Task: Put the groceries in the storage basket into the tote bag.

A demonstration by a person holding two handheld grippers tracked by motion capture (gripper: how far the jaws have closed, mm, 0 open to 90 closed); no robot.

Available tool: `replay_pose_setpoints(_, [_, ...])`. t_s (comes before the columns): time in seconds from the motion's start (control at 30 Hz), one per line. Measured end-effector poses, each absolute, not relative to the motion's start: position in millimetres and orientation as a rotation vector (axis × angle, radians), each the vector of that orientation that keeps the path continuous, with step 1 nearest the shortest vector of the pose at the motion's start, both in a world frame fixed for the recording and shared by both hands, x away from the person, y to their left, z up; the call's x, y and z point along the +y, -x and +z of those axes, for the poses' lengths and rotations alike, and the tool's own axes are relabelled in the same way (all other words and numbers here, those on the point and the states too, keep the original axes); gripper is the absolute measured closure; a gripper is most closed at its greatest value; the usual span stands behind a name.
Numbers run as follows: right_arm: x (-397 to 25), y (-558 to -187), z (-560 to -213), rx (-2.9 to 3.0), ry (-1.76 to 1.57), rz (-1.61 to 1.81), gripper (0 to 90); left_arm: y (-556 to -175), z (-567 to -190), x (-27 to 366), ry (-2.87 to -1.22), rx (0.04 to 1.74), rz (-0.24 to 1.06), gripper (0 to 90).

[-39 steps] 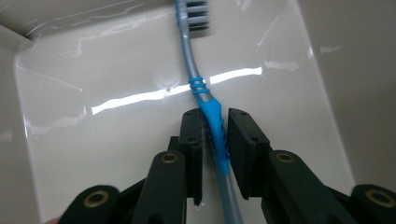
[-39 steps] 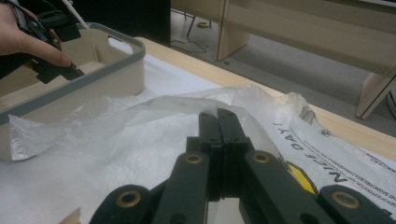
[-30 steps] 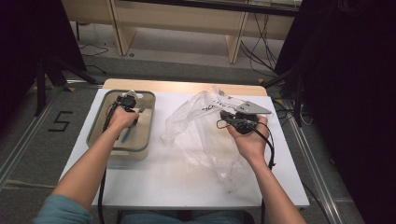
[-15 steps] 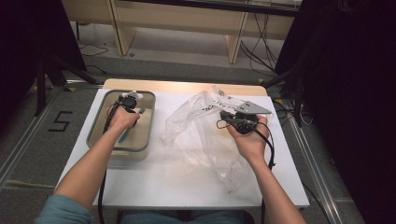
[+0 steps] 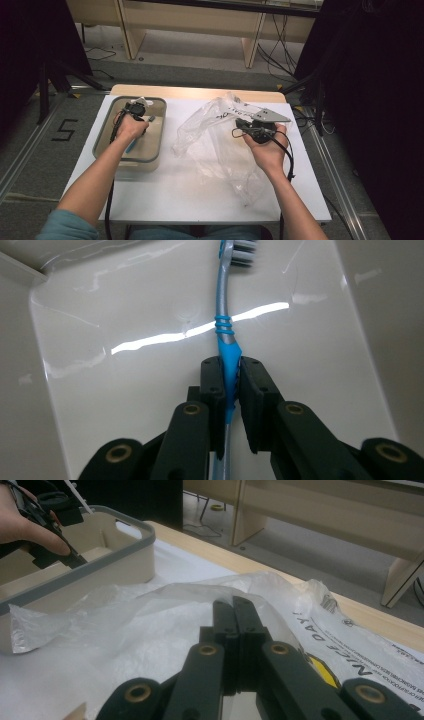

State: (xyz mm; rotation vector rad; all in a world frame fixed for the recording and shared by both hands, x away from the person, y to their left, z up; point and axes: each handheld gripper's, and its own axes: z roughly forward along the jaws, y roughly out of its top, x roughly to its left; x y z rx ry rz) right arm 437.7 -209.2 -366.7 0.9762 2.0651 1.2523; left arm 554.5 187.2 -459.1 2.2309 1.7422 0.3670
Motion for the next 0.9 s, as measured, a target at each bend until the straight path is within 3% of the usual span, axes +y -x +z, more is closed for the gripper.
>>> replay_pose_setpoints(0.9, [-208.8, -437.8, -367.1, 2.062, -0.974, 1.253, 90.0, -545.6, -443.6, 192.5, -2.118, 1.704, 0.373, 80.8])
